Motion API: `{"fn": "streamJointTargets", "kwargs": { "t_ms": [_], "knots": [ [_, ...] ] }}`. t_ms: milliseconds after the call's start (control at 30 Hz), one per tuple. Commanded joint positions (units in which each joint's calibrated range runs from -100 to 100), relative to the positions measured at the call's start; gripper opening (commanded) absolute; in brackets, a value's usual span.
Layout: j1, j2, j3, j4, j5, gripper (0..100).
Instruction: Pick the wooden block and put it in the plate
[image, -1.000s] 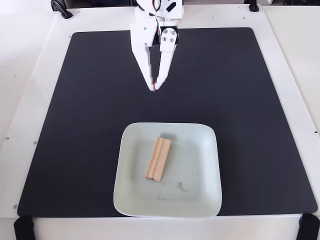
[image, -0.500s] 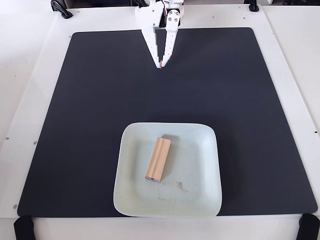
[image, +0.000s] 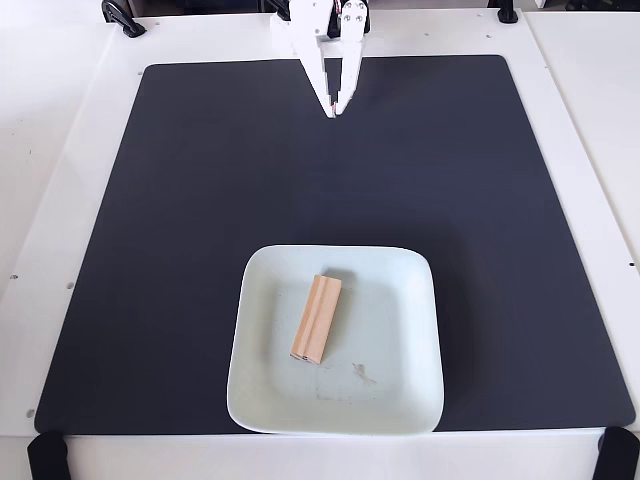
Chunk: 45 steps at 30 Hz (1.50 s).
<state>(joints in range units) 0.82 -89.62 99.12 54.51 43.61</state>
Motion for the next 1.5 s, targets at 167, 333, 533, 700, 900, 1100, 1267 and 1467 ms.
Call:
{"fn": "streamJointTargets", "kwargs": {
  "t_ms": [167, 333, 533, 700, 900, 1100, 1267, 1467],
  "knots": [
    [-1.60, -8.85, 0.34, 24.11, 0.06, 1],
    [-1.94, -8.43, 0.34, 24.19, -0.31, 1],
    [-2.05, -8.43, 0.34, 24.19, -0.31, 1],
    [-1.94, -8.09, 0.34, 24.28, -0.31, 1],
    [-1.94, -8.09, 0.34, 24.28, -0.31, 1],
    [-1.94, -8.09, 0.34, 24.28, -0.31, 1],
    [-1.94, -8.09, 0.34, 24.28, -0.31, 1],
    [-1.94, -8.09, 0.34, 24.28, -0.31, 1]
  ]
}}
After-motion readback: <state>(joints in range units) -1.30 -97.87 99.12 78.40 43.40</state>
